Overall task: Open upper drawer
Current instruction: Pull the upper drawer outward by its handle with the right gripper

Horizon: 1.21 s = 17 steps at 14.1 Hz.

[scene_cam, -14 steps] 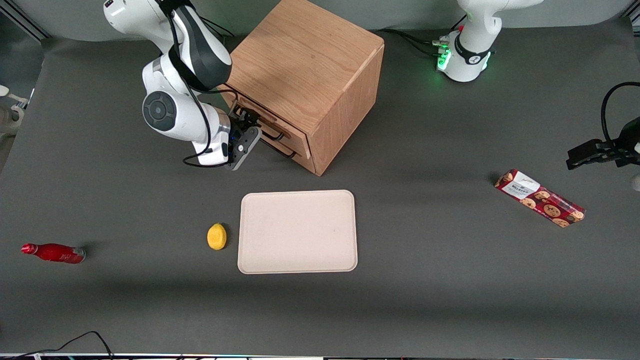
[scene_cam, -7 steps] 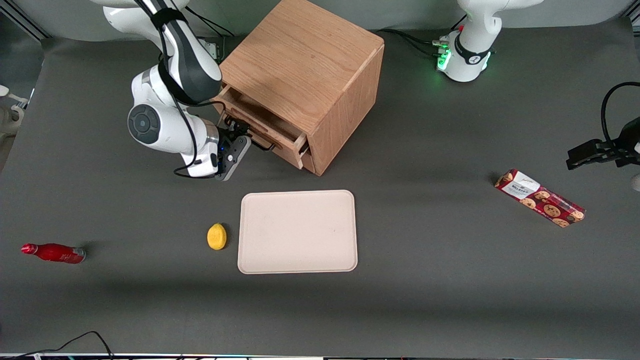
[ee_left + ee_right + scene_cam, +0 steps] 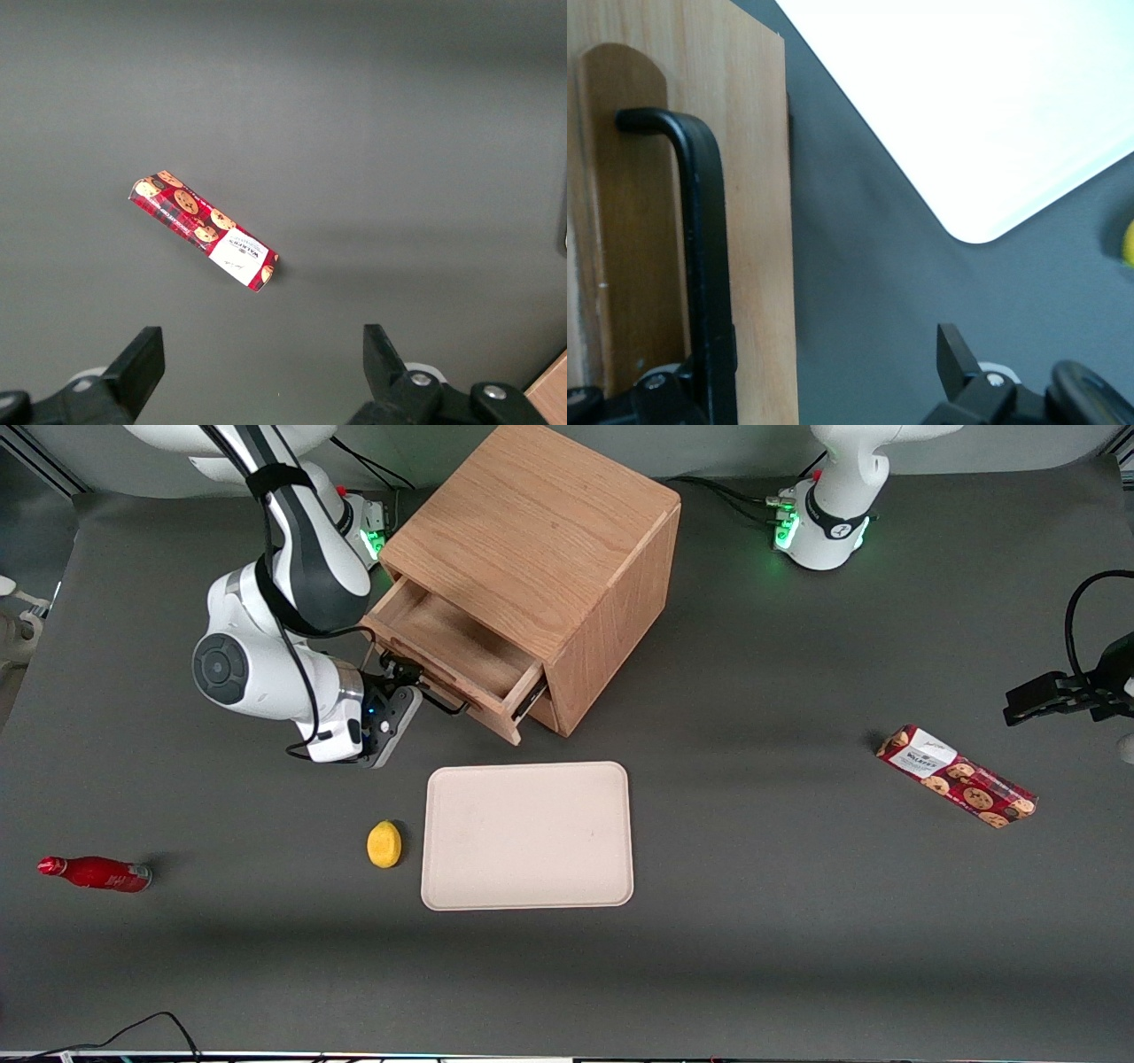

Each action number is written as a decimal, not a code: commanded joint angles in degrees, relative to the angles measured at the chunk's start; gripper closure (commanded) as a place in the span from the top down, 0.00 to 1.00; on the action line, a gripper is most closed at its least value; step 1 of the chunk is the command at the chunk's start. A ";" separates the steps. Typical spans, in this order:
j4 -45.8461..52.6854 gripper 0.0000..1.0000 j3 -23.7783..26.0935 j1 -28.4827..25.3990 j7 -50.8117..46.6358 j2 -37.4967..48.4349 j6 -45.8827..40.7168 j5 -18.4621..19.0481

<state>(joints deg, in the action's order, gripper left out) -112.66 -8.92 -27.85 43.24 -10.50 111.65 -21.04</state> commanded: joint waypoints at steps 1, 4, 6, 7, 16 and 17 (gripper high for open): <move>3.23 1.00 -1.53 0.69 4.73 -2.59 -0.21 -1.38; 5.34 1.00 -3.72 0.69 8.08 -4.17 -0.38 -1.11; 6.31 1.00 -4.70 0.78 10.18 -5.14 -0.38 -1.11; 6.66 1.00 -5.13 1.21 11.07 -5.31 -0.38 -1.03; 11.23 1.00 -5.67 4.29 16.78 -8.83 -0.38 -0.76; 11.93 1.00 -5.58 4.47 17.22 -9.18 -0.38 -0.67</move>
<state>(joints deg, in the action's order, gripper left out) -103.73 -14.14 -24.22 57.61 -17.60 111.65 -21.05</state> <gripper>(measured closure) 0.000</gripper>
